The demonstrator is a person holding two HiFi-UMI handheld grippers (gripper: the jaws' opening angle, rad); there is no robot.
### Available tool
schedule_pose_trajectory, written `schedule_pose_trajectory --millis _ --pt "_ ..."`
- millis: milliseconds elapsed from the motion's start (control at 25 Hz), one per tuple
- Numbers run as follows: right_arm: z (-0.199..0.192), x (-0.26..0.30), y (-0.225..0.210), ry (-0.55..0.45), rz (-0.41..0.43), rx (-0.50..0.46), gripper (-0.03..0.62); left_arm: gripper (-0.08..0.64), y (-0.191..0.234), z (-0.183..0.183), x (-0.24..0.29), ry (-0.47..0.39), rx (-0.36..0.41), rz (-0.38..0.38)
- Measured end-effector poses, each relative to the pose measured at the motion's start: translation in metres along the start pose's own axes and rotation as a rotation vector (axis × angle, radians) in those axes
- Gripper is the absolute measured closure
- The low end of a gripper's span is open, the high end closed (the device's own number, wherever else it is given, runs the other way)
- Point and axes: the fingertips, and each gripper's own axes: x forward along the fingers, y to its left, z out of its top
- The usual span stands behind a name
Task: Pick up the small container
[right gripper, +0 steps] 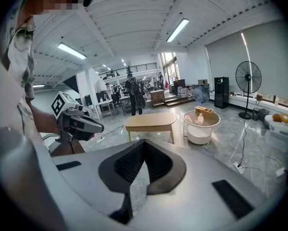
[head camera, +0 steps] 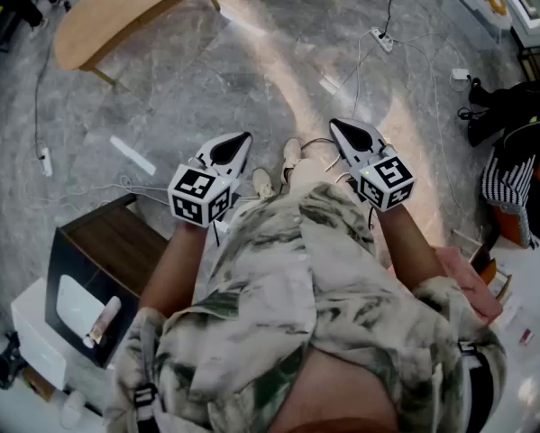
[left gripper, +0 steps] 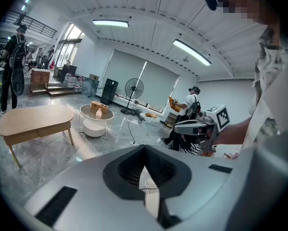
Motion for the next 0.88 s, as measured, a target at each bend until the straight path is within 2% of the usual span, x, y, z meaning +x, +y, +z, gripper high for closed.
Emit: schedule_pose_trajectory --millis 160,360,640,720,800,880 --pt "0.001 0.008 -0.008 0.005 0.018 -0.001 0.572 0.538 -0.008 0.010 0.017 0.015 0.033 -0.019" --pt "0.012 0.028 -0.030 -0.002 0.049 -0.001 0.572 0.538 -0.002 0.037 0.040 0.022 0.030 -0.023" --pt "0.053 0.062 -0.107 -0.076 0.027 -0.018 0.566 0.538 0.014 0.081 0.098 0.068 0.055 -0.037" --pt "0.067 0.068 -0.131 -0.102 0.014 -0.034 0.530 0.538 0.021 0.094 0.117 0.077 0.063 -0.036" --pt "0.080 0.073 -0.156 -0.125 -0.001 -0.044 0.433 0.538 0.026 0.108 0.136 0.085 0.072 -0.032" --pt "0.090 0.078 -0.181 -0.146 -0.018 -0.041 0.379 0.538 0.030 0.122 0.153 0.091 0.078 -0.032"
